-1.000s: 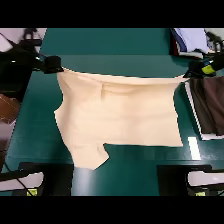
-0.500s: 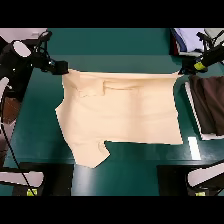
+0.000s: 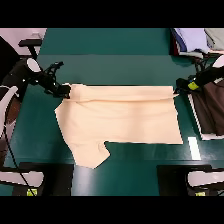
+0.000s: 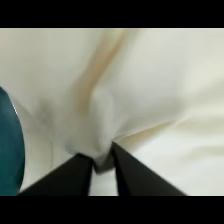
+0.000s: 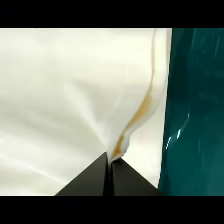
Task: Fold the shirts.
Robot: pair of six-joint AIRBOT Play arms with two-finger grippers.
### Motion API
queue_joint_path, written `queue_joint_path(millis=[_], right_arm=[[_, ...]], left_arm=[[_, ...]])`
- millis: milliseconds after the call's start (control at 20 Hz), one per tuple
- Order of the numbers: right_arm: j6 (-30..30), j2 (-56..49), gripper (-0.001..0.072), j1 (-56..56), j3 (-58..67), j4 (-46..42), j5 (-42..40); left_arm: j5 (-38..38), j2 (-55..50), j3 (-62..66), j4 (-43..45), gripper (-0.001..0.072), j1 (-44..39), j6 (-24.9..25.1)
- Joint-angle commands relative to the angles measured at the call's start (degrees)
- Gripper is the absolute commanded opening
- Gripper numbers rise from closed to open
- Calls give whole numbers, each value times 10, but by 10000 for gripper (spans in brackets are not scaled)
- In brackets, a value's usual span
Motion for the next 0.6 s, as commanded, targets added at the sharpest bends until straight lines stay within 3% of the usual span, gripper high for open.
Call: queue_joint_path(millis=[0, 50, 250, 550], right_arm=[[0, 14, 221, 0, -52, 15, -19], [0, 15, 444, -2, -51, 24, -14], [-1, 77, 462, -24, -70, 30, 17], [-1, 231, 451, -52, -165, 30, -7]], left_arm=[[-5, 4, -19, -5, 542, 0, -13], [-10, 14, -19, -3, 540, 0, -13], [-43, 115, -43, 55, 540, 0, -36], [-65, 336, -298, 53, 540, 0, -100]])
